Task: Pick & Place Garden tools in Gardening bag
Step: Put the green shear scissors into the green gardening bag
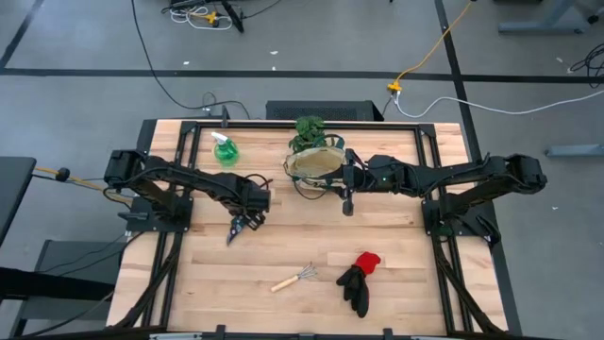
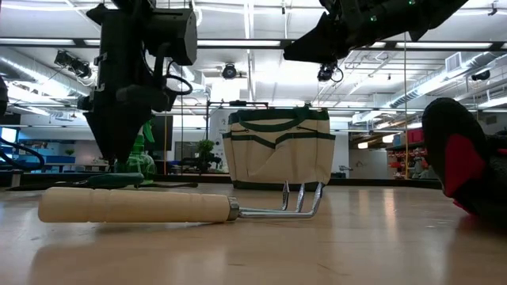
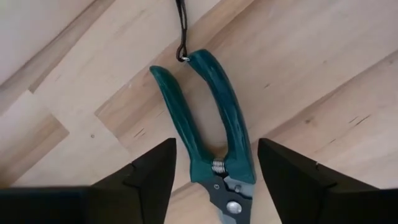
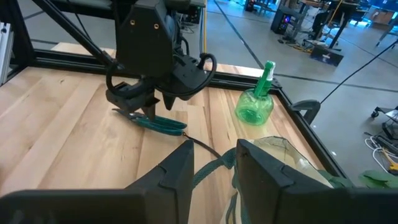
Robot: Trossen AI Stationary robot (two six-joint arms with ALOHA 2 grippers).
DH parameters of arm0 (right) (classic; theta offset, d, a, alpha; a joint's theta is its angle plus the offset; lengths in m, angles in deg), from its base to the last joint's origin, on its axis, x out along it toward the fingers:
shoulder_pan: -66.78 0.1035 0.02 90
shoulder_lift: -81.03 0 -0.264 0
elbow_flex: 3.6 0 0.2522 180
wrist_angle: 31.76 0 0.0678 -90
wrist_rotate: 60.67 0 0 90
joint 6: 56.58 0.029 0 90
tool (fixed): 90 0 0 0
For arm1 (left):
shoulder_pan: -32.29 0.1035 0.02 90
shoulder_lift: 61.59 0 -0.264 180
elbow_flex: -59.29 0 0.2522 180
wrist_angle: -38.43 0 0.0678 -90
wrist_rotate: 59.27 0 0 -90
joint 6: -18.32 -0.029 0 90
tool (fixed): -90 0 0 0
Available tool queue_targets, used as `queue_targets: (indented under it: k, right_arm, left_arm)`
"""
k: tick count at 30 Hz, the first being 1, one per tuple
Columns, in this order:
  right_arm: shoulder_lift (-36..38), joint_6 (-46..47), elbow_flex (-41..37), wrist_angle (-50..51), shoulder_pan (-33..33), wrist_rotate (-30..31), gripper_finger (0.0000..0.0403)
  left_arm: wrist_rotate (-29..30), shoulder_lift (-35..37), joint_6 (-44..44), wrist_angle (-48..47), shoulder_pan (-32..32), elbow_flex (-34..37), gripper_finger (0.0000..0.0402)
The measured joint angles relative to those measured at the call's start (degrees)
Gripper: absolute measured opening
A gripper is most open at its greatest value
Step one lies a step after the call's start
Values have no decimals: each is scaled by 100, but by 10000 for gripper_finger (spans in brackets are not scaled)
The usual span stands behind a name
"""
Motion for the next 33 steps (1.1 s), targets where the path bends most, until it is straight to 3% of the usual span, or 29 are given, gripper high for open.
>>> queue_targets:
  k: [11, 33]
  right_arm:
    - [0, 0, 0, 0, 0, 0, 123]
    - [0, 34, 0, 13, -1, -2, 123]
  left_arm:
    - [-59, -132, -3, 859, 0, -2, 237]
    - [-46, -722, -52, 745, 11, -2, 236]
